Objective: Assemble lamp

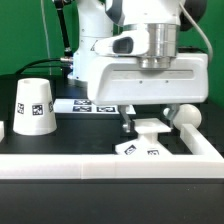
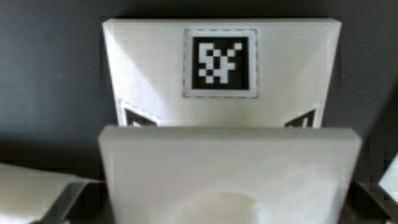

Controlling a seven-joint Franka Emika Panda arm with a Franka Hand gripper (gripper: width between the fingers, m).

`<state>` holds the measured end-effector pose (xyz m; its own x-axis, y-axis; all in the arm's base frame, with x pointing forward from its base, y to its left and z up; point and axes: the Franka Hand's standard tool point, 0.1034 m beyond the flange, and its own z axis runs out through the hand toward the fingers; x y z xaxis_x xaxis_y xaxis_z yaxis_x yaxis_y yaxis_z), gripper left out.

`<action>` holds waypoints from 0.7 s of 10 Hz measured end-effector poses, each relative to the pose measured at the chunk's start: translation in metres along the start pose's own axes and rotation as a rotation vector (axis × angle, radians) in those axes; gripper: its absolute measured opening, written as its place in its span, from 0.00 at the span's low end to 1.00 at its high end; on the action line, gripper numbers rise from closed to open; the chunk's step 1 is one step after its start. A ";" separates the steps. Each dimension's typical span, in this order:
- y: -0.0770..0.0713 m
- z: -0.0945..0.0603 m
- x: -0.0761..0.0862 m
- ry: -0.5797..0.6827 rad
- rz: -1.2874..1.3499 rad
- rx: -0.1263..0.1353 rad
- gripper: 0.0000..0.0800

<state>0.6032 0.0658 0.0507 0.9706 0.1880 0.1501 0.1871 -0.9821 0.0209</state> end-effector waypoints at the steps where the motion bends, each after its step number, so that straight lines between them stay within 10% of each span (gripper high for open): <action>1: -0.009 0.000 0.003 0.007 0.024 0.002 0.67; 7: -0.033 0.000 0.007 0.014 0.073 -0.003 0.67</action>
Offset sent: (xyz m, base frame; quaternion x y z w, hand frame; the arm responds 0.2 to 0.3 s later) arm -0.0035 0.0256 -0.0056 -0.0128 -0.0021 0.0389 0.9992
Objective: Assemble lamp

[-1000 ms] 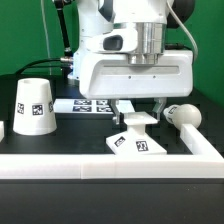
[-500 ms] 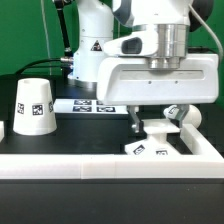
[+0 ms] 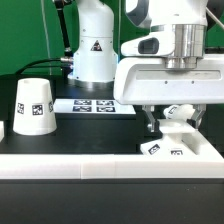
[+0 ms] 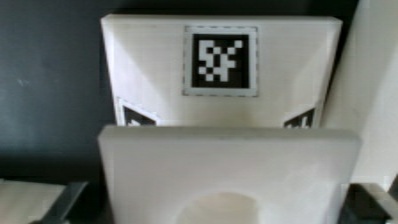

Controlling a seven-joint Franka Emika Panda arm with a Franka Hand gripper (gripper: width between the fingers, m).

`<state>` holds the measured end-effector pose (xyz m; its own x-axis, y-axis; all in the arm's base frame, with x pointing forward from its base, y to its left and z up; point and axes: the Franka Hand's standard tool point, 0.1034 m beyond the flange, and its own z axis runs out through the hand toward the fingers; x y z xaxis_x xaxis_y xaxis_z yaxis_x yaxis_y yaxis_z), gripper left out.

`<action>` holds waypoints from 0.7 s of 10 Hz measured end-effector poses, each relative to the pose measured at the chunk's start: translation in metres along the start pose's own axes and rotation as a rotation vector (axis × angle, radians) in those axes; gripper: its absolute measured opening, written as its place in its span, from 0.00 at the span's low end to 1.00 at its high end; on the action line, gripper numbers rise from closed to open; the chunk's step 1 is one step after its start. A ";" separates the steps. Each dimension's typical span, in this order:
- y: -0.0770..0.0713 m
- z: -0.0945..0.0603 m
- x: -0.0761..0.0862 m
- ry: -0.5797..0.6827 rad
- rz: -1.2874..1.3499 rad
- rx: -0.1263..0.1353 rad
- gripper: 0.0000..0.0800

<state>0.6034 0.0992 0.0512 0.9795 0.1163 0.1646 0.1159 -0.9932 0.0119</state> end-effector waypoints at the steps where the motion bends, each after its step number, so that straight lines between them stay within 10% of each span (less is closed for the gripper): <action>1: 0.000 0.000 0.000 0.000 -0.002 -0.003 0.67; 7: 0.008 -0.014 -0.007 0.001 -0.034 -0.005 0.87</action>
Offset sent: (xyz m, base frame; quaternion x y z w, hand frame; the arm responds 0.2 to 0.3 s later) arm 0.0000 0.0000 0.0000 0.0000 0.0000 0.0000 1.0000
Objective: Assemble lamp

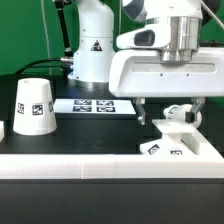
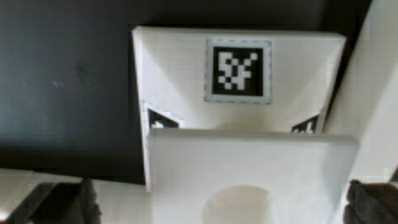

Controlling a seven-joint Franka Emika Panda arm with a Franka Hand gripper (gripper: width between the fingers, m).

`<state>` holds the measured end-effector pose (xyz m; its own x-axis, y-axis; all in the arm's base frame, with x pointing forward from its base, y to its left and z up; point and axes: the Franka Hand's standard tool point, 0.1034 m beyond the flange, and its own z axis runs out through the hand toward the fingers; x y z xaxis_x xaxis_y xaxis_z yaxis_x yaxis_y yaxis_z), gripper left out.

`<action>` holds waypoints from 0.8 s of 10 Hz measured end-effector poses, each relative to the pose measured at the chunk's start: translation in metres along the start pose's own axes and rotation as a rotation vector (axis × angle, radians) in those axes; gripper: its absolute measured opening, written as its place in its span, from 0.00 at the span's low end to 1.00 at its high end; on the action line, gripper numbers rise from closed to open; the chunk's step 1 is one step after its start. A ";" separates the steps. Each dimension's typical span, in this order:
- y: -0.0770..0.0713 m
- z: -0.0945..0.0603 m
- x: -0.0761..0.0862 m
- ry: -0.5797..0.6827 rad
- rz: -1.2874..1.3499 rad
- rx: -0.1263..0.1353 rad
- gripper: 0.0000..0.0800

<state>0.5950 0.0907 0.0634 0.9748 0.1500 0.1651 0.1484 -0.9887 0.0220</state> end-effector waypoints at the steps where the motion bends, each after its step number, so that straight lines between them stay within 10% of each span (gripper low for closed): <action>1: -0.002 -0.010 -0.010 -0.003 -0.007 0.001 0.87; 8: -0.055 -0.044 -0.050 0.023 -0.122 0.029 0.87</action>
Offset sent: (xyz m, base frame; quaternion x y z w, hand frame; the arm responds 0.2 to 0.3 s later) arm -0.0523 0.0165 0.0289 0.0145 0.0582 -0.1397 0.9884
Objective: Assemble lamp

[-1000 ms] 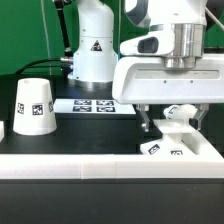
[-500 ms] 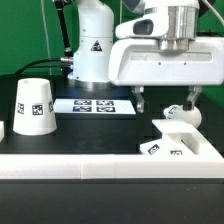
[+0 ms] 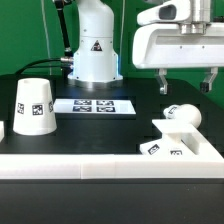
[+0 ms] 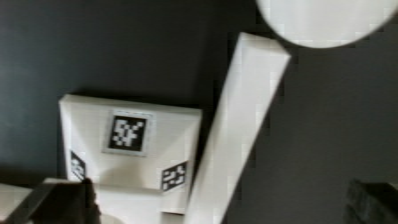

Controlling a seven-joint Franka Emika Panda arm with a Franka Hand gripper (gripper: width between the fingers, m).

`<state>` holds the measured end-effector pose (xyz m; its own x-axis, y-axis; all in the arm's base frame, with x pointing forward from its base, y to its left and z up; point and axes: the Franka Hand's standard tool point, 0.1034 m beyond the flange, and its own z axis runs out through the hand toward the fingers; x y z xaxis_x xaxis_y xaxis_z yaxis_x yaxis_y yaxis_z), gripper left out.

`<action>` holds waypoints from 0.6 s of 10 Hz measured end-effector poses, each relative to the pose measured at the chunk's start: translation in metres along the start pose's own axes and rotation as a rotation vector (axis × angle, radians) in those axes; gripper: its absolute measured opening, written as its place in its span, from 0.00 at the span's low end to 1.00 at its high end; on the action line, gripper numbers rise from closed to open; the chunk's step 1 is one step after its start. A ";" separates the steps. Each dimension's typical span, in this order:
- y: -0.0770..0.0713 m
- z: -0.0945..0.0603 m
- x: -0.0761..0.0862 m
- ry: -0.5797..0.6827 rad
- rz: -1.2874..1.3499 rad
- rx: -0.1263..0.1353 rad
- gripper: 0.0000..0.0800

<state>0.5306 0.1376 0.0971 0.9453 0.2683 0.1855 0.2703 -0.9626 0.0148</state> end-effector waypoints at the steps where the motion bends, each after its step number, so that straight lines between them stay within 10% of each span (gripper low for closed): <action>1: 0.002 0.000 0.000 0.000 0.003 -0.001 0.87; 6: -0.033 -0.001 -0.021 0.061 -0.045 0.024 0.87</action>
Offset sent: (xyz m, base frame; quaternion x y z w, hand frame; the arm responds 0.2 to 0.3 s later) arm -0.0216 0.0207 0.0071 0.0074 0.0208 0.0406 0.9989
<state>0.5017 0.1640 0.0933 0.9195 0.3078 0.2446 0.3172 -0.9484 0.0012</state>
